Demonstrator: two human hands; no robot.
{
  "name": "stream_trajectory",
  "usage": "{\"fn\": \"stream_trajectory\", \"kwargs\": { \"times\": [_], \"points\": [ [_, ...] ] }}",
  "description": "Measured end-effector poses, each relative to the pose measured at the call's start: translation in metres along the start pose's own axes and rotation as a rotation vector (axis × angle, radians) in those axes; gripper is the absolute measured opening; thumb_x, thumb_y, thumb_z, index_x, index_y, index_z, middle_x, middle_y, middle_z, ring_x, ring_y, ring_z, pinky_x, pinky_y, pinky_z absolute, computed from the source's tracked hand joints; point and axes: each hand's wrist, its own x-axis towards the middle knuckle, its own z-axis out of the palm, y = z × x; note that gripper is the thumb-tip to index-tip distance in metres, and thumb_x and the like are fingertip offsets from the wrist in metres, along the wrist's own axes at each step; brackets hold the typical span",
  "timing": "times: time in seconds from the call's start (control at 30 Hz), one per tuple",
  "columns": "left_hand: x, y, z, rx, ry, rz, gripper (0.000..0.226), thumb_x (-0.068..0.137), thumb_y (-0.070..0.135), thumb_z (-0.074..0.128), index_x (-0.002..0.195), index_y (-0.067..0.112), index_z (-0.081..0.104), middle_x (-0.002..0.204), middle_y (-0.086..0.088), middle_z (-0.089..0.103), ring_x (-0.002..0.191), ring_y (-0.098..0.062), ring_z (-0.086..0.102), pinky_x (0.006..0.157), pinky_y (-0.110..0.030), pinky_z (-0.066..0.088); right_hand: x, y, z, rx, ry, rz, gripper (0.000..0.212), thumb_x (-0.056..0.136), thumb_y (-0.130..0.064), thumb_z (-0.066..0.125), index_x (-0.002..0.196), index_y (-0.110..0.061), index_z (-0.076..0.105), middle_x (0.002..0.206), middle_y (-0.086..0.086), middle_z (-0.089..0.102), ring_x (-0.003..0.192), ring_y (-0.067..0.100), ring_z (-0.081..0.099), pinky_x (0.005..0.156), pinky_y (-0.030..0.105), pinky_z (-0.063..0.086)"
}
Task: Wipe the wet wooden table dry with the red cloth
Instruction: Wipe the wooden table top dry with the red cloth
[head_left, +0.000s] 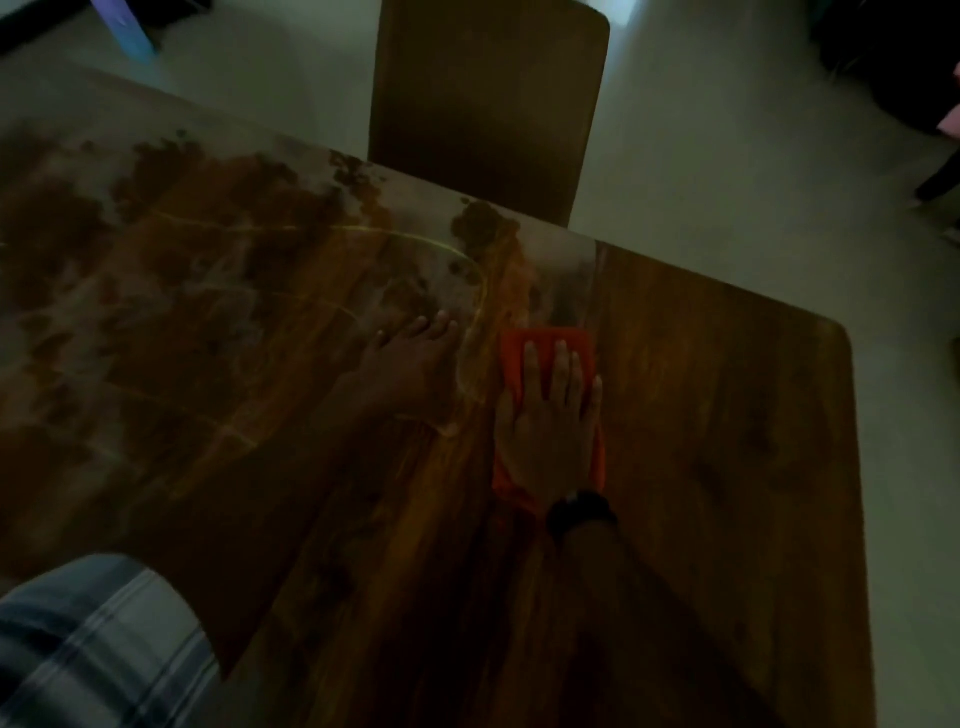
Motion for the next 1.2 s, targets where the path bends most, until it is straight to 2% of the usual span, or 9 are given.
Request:
{"fn": "stream_trajectory", "kwargs": {
  "times": [0.13, 0.3, 0.4, 0.5, 0.63, 0.77, 0.87, 1.03, 1.2],
  "points": [
    [0.017, -0.009, 0.008, 0.079, -0.039, -0.017, 0.131, 0.058, 0.056, 0.081, 0.153, 0.021, -0.002, 0.161, 0.002, -0.007, 0.148, -0.022, -0.002, 0.116, -0.057, 0.005, 0.107, 0.011, 0.000, -0.023, -0.144, 0.027, 0.063, 0.102, -0.048, 0.022, 0.158, -0.022, 0.007, 0.164, 0.016, 0.003, 0.151, 0.033, 0.002, 0.119, 0.057, -0.004],
    [0.021, -0.008, 0.009, 0.143, -0.027, -0.016, 0.132, 0.058, 0.058, 0.080, 0.153, 0.020, -0.002, 0.161, 0.002, -0.008, 0.148, -0.022, 0.000, 0.115, -0.058, 0.008, 0.163, 0.012, -0.008, -0.018, -0.237, 0.039, 0.065, 0.103, -0.052, 0.016, 0.157, -0.023, -0.003, 0.164, 0.013, -0.009, 0.151, 0.031, -0.010, 0.118, 0.054, -0.012],
    [0.018, -0.007, 0.008, 0.144, -0.029, -0.020, 0.132, 0.057, 0.059, 0.080, 0.153, 0.022, -0.003, 0.161, 0.003, -0.008, 0.148, -0.022, -0.001, 0.115, -0.058, 0.007, 0.126, 0.011, -0.008, 0.002, -0.216, 0.014, 0.063, 0.102, -0.051, 0.012, 0.158, -0.024, 0.000, 0.165, 0.011, -0.007, 0.152, 0.029, -0.008, 0.120, 0.053, -0.009],
    [0.017, -0.007, 0.009, 0.138, -0.032, -0.019, 0.132, 0.057, 0.061, 0.079, 0.153, 0.022, -0.003, 0.161, 0.003, -0.008, 0.148, -0.022, -0.001, 0.115, -0.058, 0.007, 0.052, 0.009, -0.010, 0.004, -0.134, -0.016, 0.071, 0.096, -0.054, 0.004, 0.158, -0.021, 0.014, 0.164, 0.014, 0.010, 0.152, 0.030, 0.009, 0.121, 0.055, 0.003],
    [0.020, -0.011, 0.010, 0.151, -0.032, 0.000, 0.133, 0.056, 0.066, 0.076, 0.153, 0.022, -0.005, 0.161, 0.003, -0.009, 0.148, -0.022, -0.001, 0.115, -0.060, 0.008, -0.014, 0.026, -0.019, -0.056, -0.143, -0.052, 0.067, 0.098, -0.050, 0.017, 0.155, -0.015, 0.027, 0.159, 0.017, 0.025, 0.148, 0.034, 0.023, 0.119, 0.057, 0.011],
    [0.023, -0.016, 0.011, 0.167, -0.031, 0.025, 0.134, 0.055, 0.072, 0.072, 0.152, 0.023, -0.006, 0.160, 0.003, -0.010, 0.148, -0.022, -0.001, 0.115, -0.059, 0.006, 0.037, 0.069, -0.026, -0.048, -0.140, 0.117, 0.073, 0.094, -0.056, 0.010, 0.158, -0.020, 0.012, 0.164, 0.013, 0.007, 0.152, 0.030, 0.004, 0.121, 0.054, 0.002],
    [0.025, -0.016, 0.010, 0.150, -0.036, 0.024, 0.132, 0.057, 0.069, 0.073, 0.152, 0.023, -0.005, 0.160, 0.004, -0.010, 0.148, -0.022, -0.002, 0.115, -0.060, 0.006, 0.103, 0.090, -0.020, 0.015, -0.101, 0.192, 0.075, 0.091, -0.059, 0.010, 0.158, -0.025, 0.012, 0.165, 0.010, 0.004, 0.152, 0.028, 0.000, 0.121, 0.054, -0.001],
    [0.026, -0.016, 0.012, 0.176, -0.033, 0.032, 0.134, 0.056, 0.069, 0.074, 0.152, 0.023, -0.006, 0.160, 0.003, -0.011, 0.148, -0.025, 0.000, 0.114, -0.062, 0.007, 0.179, 0.066, -0.012, -0.006, -0.143, 0.277, 0.065, 0.101, -0.054, 0.017, 0.158, -0.026, 0.004, 0.165, 0.010, -0.003, 0.152, 0.029, -0.006, 0.120, 0.055, -0.006],
    [0.028, -0.009, 0.011, 0.196, -0.034, 0.015, 0.136, 0.056, 0.063, 0.078, 0.152, 0.020, -0.007, 0.160, 0.000, -0.011, 0.147, -0.026, 0.000, 0.114, -0.062, 0.007, 0.178, 0.015, -0.011, -0.025, -0.201, 0.087, 0.064, 0.101, -0.057, 0.013, 0.157, -0.029, 0.002, 0.165, 0.008, -0.007, 0.152, 0.028, -0.009, 0.119, 0.053, -0.011]
  ]
}}
